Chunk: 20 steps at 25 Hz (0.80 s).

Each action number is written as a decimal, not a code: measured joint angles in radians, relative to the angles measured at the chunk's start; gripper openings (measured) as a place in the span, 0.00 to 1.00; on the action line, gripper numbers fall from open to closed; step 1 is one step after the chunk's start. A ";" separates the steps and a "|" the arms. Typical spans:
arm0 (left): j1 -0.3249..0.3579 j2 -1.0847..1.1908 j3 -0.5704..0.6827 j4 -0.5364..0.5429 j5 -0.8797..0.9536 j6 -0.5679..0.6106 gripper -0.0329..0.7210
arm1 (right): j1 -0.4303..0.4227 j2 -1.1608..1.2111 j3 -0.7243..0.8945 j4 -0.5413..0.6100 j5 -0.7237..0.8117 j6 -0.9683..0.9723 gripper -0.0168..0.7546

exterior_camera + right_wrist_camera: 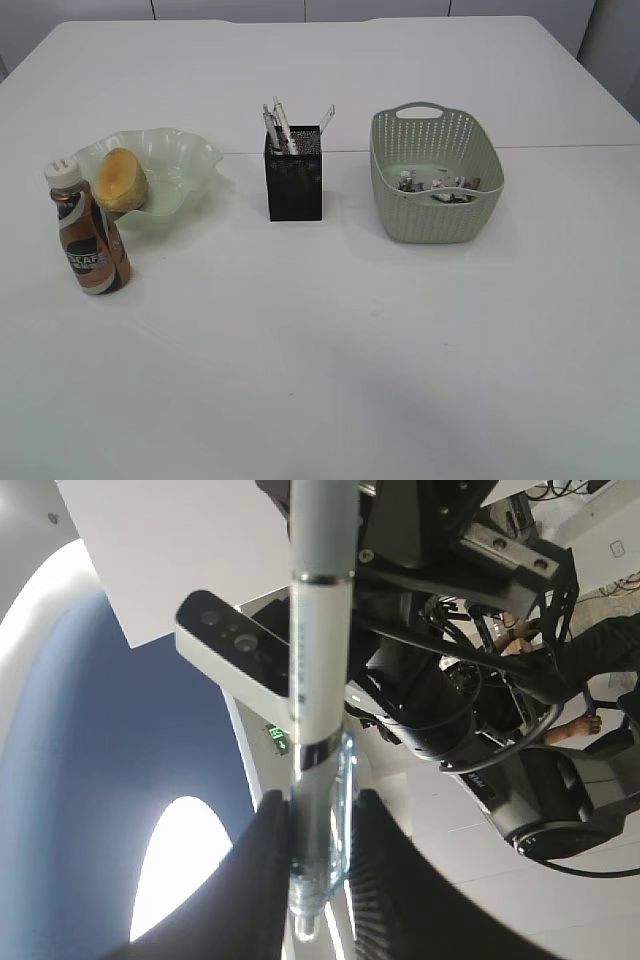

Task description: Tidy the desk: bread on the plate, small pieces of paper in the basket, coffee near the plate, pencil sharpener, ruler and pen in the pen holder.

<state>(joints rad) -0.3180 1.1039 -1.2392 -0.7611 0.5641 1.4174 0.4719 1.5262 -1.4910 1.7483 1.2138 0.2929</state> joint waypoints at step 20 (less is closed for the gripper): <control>0.000 -0.001 0.000 -0.313 0.179 0.158 0.58 | 0.000 0.000 0.000 0.000 0.000 0.196 0.17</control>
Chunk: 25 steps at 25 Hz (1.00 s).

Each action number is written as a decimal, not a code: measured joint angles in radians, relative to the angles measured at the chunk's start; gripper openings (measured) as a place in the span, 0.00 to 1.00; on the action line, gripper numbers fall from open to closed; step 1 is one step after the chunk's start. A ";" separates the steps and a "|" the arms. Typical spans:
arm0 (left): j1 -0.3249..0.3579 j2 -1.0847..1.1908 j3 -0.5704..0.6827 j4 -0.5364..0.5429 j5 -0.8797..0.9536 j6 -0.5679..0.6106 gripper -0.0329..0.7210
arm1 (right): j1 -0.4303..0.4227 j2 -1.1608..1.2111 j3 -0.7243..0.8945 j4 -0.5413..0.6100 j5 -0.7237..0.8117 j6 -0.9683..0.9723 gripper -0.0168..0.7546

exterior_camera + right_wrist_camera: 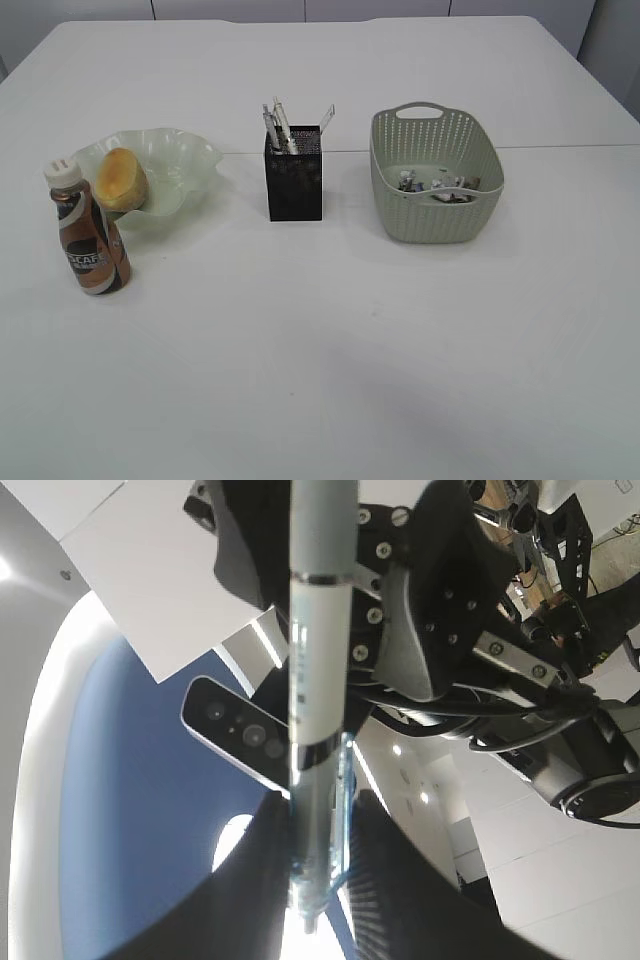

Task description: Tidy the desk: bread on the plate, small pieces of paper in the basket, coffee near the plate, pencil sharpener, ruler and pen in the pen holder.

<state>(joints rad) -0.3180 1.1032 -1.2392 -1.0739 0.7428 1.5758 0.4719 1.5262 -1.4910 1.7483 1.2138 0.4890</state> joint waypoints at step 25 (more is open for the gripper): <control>-0.078 0.052 0.000 -0.156 0.039 0.136 0.58 | 0.000 0.000 0.000 0.000 -0.011 0.104 0.17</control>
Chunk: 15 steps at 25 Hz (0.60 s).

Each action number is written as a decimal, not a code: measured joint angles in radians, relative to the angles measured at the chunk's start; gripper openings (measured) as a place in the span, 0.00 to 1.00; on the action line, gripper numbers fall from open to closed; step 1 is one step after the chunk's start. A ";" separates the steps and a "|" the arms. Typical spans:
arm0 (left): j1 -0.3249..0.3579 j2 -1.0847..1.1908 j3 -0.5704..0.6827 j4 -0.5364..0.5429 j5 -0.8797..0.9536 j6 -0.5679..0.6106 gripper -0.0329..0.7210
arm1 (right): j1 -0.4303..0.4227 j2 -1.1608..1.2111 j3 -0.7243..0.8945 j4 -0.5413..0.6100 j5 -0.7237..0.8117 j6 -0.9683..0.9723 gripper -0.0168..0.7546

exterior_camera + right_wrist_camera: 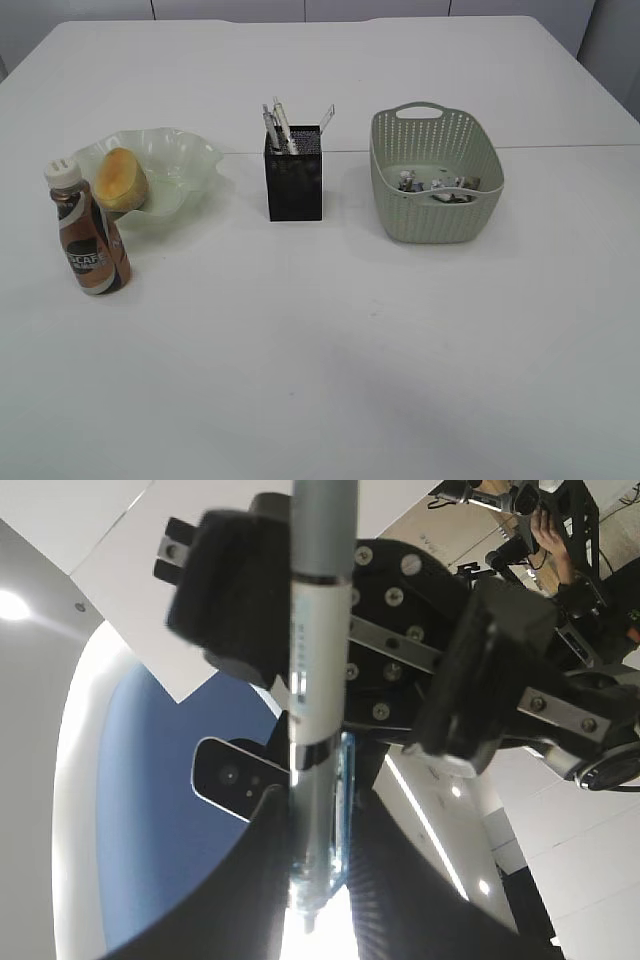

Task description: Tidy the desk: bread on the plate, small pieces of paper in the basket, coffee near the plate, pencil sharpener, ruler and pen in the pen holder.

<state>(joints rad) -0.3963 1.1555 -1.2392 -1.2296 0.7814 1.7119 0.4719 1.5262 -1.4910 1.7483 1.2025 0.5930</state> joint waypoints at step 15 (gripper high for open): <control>-0.001 0.002 0.000 0.000 -0.037 0.015 0.34 | 0.000 0.000 0.000 0.000 -0.017 0.002 0.17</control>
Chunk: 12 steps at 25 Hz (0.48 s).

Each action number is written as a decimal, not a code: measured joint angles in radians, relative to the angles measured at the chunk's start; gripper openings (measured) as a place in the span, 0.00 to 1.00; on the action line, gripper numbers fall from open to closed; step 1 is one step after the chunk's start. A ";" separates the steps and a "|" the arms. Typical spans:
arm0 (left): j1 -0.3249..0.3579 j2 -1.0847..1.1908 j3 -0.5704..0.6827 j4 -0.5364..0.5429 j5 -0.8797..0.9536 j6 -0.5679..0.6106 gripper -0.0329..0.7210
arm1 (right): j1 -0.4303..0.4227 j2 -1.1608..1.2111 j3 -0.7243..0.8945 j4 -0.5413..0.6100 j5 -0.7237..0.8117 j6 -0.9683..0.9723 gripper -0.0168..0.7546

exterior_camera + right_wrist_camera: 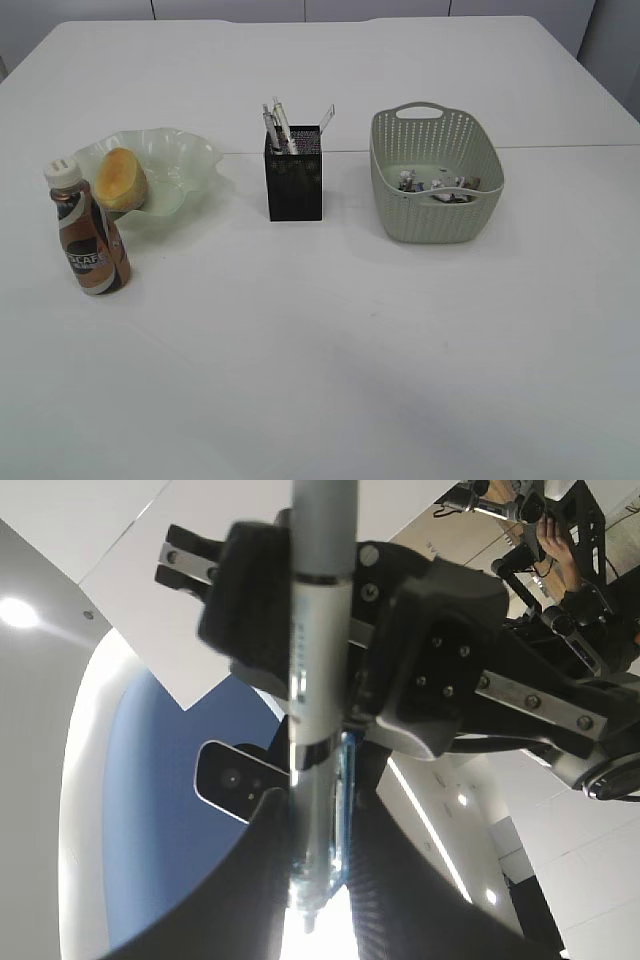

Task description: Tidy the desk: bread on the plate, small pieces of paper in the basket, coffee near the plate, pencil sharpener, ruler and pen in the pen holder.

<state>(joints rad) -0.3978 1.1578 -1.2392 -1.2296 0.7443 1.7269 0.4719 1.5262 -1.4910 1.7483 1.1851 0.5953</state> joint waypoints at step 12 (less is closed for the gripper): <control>0.000 0.000 0.000 0.000 -0.008 0.000 0.33 | 0.000 0.000 0.000 0.000 -0.017 -0.019 0.17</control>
<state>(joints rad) -0.3978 1.1578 -1.2392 -1.2296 0.7367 1.7269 0.4719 1.5262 -1.4910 1.7483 1.1679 0.5767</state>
